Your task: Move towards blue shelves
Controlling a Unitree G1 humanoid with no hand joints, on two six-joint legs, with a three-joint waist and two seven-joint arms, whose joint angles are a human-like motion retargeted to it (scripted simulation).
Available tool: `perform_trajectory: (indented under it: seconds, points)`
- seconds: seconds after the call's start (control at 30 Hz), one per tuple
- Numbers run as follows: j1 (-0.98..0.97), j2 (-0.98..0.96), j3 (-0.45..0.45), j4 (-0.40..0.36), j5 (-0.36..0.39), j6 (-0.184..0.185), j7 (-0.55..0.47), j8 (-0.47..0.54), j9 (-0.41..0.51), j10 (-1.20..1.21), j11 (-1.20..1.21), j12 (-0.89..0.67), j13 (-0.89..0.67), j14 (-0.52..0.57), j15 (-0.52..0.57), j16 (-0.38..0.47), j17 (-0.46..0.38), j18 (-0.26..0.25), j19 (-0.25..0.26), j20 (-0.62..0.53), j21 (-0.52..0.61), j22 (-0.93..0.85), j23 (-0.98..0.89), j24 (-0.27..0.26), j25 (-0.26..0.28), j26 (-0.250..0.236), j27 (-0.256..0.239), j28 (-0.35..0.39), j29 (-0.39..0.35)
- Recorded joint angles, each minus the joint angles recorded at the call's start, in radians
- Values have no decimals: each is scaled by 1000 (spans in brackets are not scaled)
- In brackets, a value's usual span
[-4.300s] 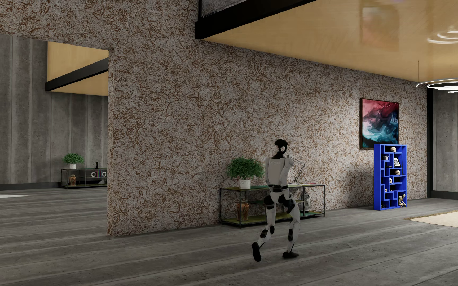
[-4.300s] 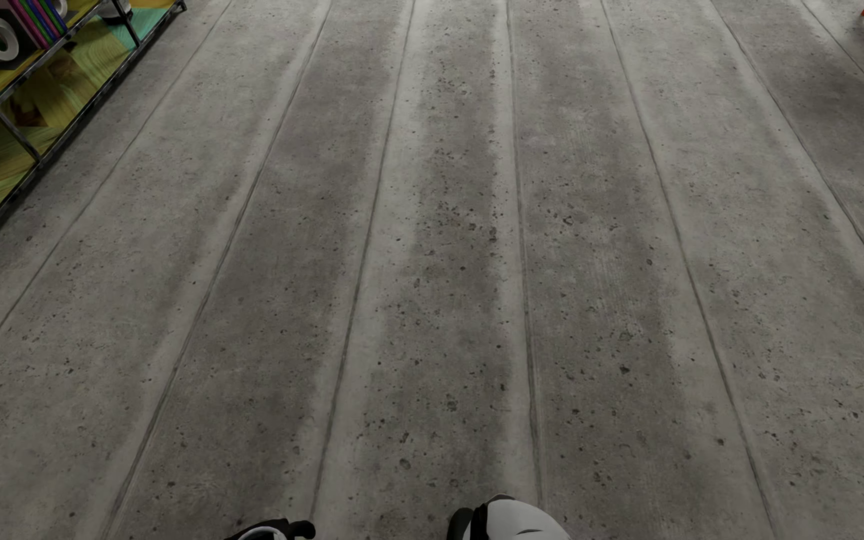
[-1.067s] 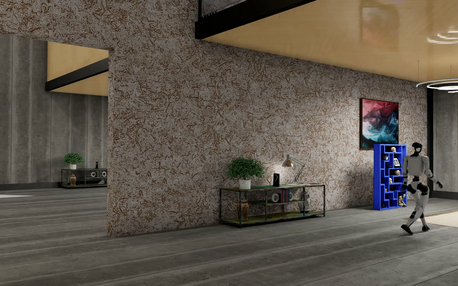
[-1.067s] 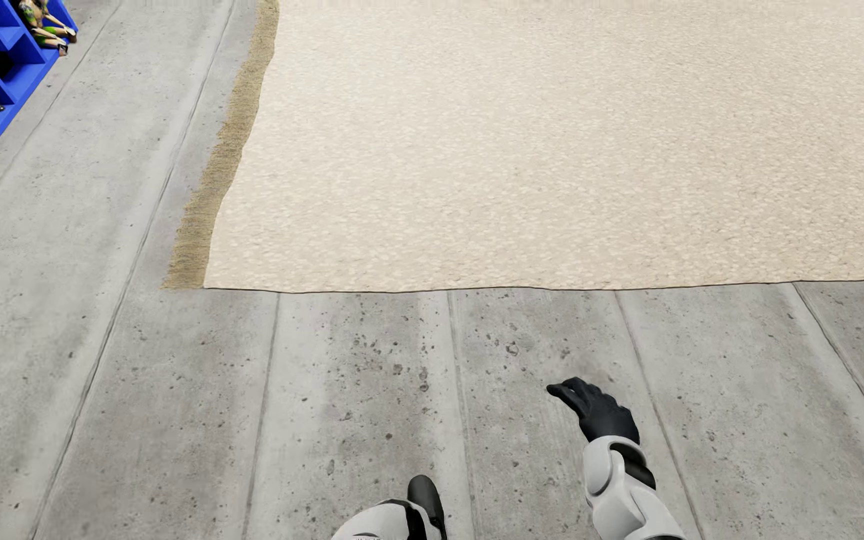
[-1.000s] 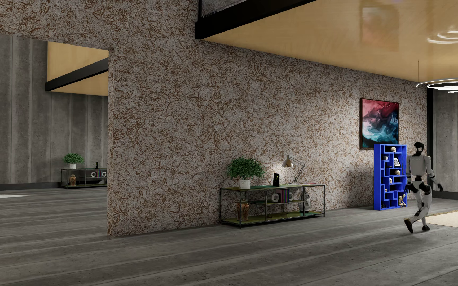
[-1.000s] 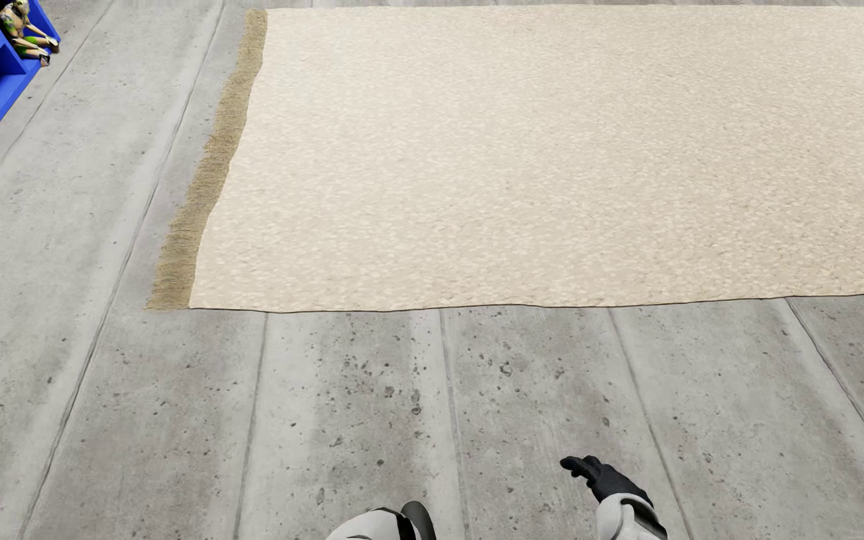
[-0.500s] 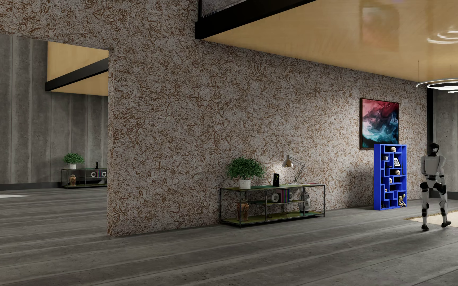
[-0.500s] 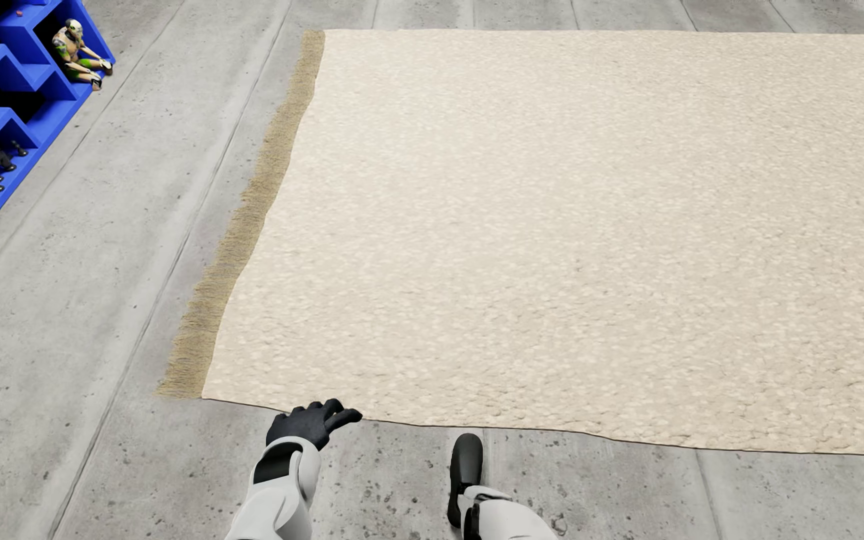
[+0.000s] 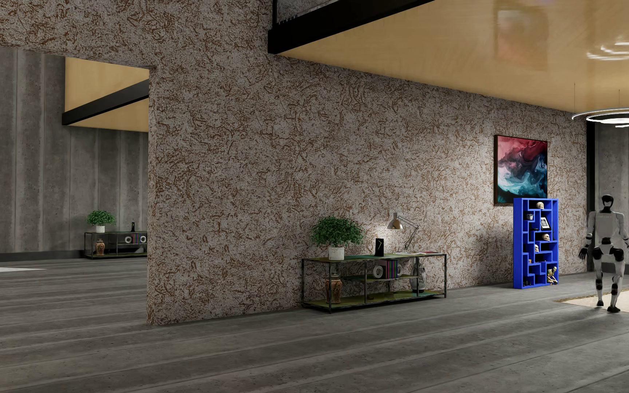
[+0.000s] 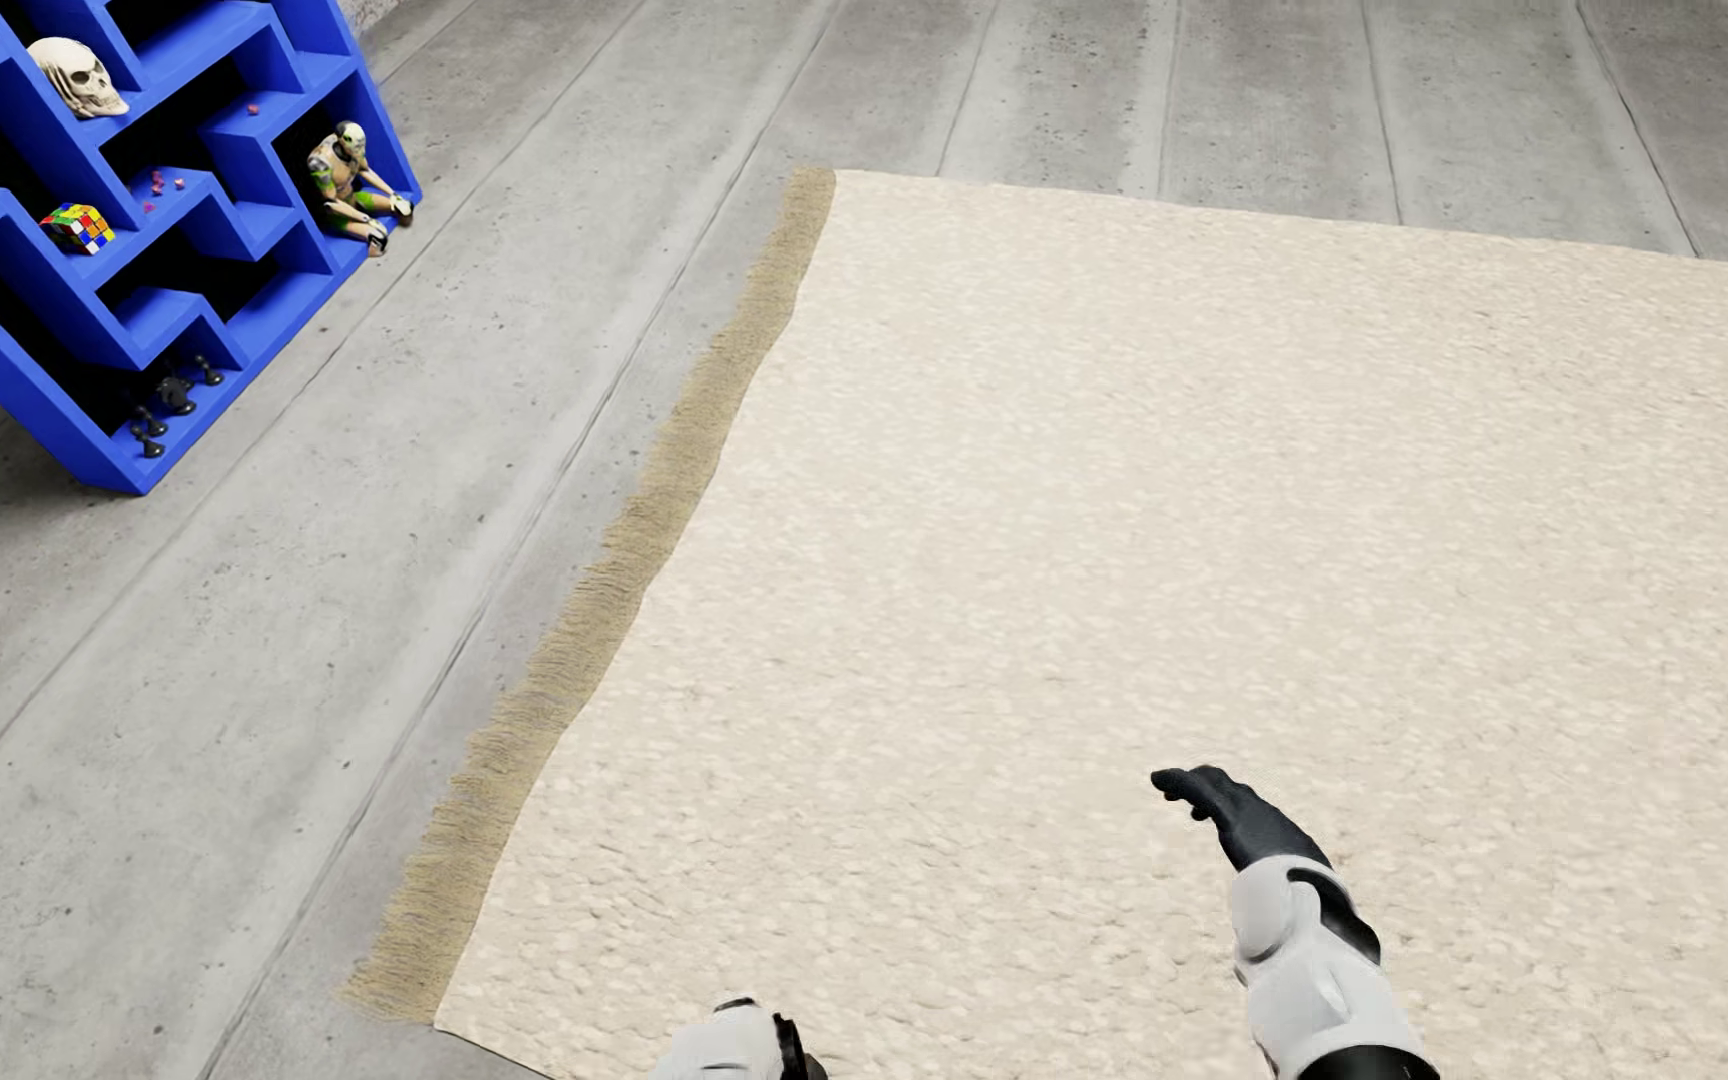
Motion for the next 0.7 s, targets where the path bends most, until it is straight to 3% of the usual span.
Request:
perform_trajectory:
  seconds: [0.07, 0.1, 0.13, 0.17, 0.2, 0.3, 0.33, 0.37, 0.4, 0.43, 0.47, 0.5, 0.6, 0.63, 0.7]
  points:
    - [22, 101, 9, -73, 22, -2, 52, -16, -8, -476, -88, -5, -24, 75, -26, -8, -7, -65, 14, -13, -3, 14, -104, 47, 115, 0, -43, -29, -33]
    - [-5, 154, 9, -115, 36, -7, 12, -30, -10, -597, -127, -11, -22, 38, -44, -7, -15, -144, 22, -20, 11, 17, -150, 71, 142, -5, -54, -42, -41]
    - [-33, 194, 6, -140, 43, -12, -13, -51, -12, -621, -137, -21, -11, -20, -69, -6, -27, -133, 32, -29, 25, 20, -187, 97, 145, -12, -56, -54, -50]
    - [-42, 231, 0, -143, 49, -17, 43, -79, -15, -572, -127, -31, 12, 4, -97, -9, -34, -91, 44, -30, 33, 21, -210, 114, 145, -16, -52, -53, -65]
    - [-44, 258, -1, -123, 48, -25, 111, -93, -16, -472, -99, -36, 38, 21, -115, -18, -35, -96, 54, -19, 52, 15, -210, 121, 131, -11, -43, -35, -71]
    - [11, 286, 28, -105, -14, -71, 178, -63, -20, -326, 93, -38, 113, 70, 41, -92, -28, 158, 51, 61, 127, -30, -85, 66, 59, 22, 25, 61, -38]
    - [26, 237, 35, -116, -60, -91, 182, -54, -19, -275, 246, -49, 146, 26, 166, -117, -22, 169, 51, 86, 136, -27, -22, 34, 39, 21, 61, 99, -19]
    - [52, 165, 36, -138, -114, -112, 181, -41, -17, -244, 448, -77, 185, -20, 257, -128, -17, 162, 70, 95, 139, -4, 42, 21, 21, 29, 99, 132, 17]
    - [85, 70, 30, -164, -155, -132, 172, -12, -16, -232, 642, -116, 224, -62, 366, -126, -4, 150, 42, 87, 122, 33, 98, 33, 20, 50, 135, 153, 58]
    - [128, -22, 20, -196, -194, -147, 160, 16, -16, -239, 785, -164, 267, -93, 362, -122, 4, 137, 52, 66, 102, 65, 139, 56, 16, 63, 161, 180, 97]
    - [182, -109, 8, -228, -224, -159, 142, 41, -16, -266, 882, -214, 319, -115, 301, -114, 20, 126, 4, 49, 73, 97, 156, 81, 20, 65, 173, 225, 115]
    - [233, -198, -8, -260, -255, -168, 118, 66, -17, -296, 946, -264, 372, -132, 271, -114, 27, 114, -1, 40, 43, 109, 158, 85, 21, 61, 176, 259, 121]
    - [377, -411, -59, -334, -311, -180, 17, 119, -26, -379, 857, -391, 523, -184, 272, -108, 55, 85, -24, 3, -79, 53, 100, 15, 52, -14, 150, 281, 89]
    - [420, -462, -73, -351, -307, -182, -16, 137, -30, -397, 748, -426, 561, -206, 274, -94, 65, 77, -37, -33, -116, 23, 82, 3, 65, -43, 138, 259, 86]
    - [493, -508, -90, -376, -300, -186, -73, 148, -35, -435, 383, -494, 599, -248, 286, -61, 82, 62, -5, -108, -166, -41, 54, -2, 74, -74, 132, 209, 89]
